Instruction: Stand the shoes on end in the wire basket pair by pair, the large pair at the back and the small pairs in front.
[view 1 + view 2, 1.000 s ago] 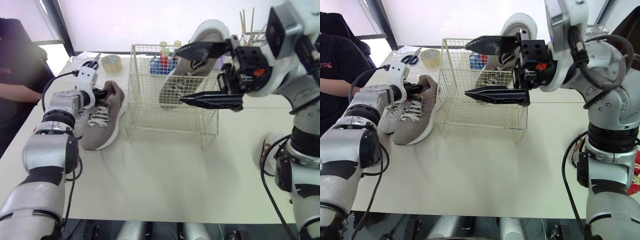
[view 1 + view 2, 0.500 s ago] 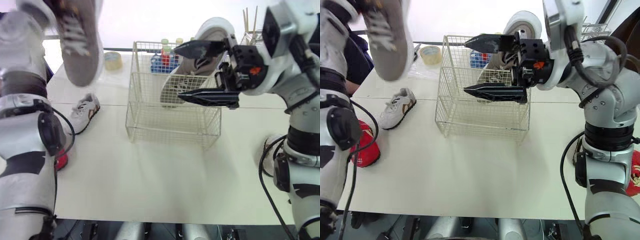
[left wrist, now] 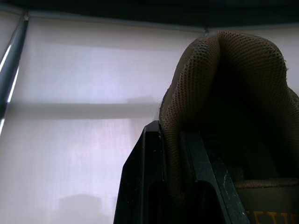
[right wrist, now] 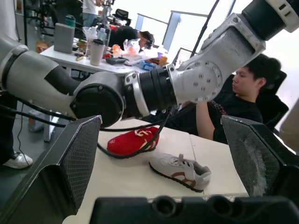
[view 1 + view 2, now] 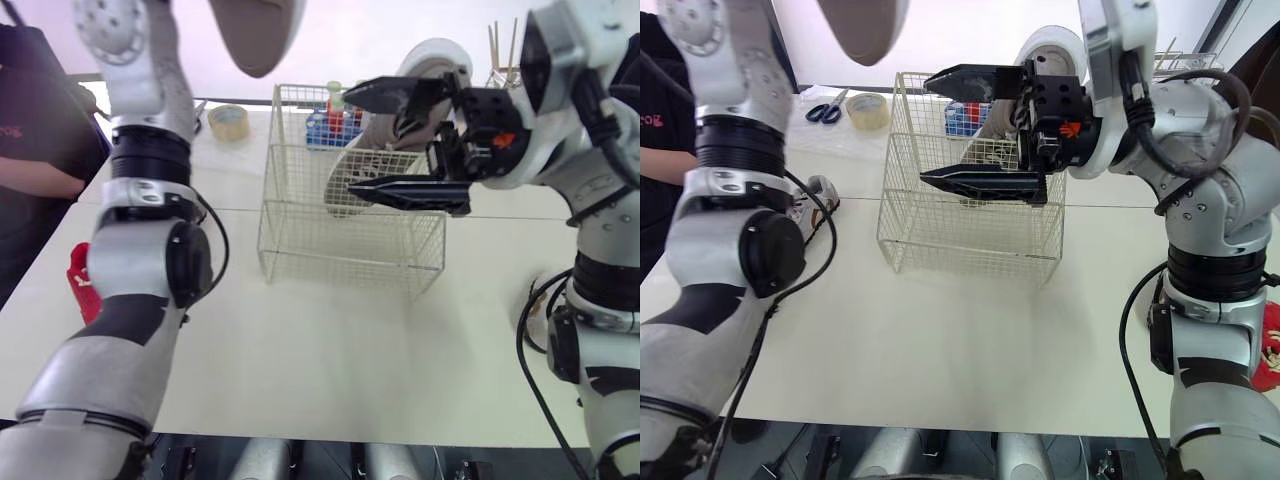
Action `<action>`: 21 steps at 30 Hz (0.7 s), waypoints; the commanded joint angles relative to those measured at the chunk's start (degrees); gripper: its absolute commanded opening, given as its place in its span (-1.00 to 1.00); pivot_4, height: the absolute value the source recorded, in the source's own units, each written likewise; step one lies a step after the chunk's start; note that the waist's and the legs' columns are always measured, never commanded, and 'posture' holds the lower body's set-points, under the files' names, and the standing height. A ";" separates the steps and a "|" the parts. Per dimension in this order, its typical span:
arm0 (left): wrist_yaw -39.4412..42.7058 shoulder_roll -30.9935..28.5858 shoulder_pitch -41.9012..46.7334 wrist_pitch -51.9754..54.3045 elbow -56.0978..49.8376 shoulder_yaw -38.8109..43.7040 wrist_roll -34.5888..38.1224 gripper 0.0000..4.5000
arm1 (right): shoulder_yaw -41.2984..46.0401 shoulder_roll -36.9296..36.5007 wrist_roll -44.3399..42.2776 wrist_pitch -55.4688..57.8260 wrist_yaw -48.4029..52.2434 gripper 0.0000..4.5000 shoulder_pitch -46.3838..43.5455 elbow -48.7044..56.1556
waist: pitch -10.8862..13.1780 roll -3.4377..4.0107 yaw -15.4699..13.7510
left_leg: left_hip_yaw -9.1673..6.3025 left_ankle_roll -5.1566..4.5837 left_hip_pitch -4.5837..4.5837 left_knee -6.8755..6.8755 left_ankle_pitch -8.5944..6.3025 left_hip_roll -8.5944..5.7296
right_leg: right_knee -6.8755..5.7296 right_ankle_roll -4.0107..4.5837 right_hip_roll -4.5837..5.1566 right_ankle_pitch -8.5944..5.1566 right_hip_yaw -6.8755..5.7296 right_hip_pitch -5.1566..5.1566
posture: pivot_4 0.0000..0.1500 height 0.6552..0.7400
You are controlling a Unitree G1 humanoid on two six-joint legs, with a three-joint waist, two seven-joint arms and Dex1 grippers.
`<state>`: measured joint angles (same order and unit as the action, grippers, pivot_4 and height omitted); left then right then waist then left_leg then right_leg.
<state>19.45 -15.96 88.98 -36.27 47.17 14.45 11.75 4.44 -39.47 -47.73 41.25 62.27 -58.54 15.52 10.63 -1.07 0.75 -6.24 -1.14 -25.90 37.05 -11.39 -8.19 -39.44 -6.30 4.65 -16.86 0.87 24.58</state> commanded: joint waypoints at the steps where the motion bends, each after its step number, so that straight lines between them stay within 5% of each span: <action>1: -2.37 3.14 0.22 -5.59 0.36 -0.84 -0.96 -0.98 | 2.86 -1.77 -1.92 1.16 -2.24 1.00 0.77 3.62 | -0.01 0.01 -0.02 | 0.00 0.00 0.01 -0.02 0.00 0.00 | -0.01 0.00 0.00 0.00 0.00 0.00 | 1.00 1.00; 21: -22.55 8.18 -18.65 -20.07 5.00 -6.85 -18.52 -0.98 | 4.02 -4.46 -6.07 4.45 -7.34 1.00 2.11 7.17 | -0.22 0.02 -0.48 | 0.03 -0.30 0.39 0.04 -0.18 0.00 | 0.01 0.00 0.01 0.02 0.01 -0.38 | 1.00 1.00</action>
<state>-1.91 -8.30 72.19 -57.67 50.40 8.63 -5.54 7.27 -43.01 -53.02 45.93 54.97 -55.22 21.49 10.41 -1.06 0.27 -6.22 -1.51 -25.40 37.09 -11.61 -8.19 -39.42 -6.30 4.66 -16.84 0.88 24.09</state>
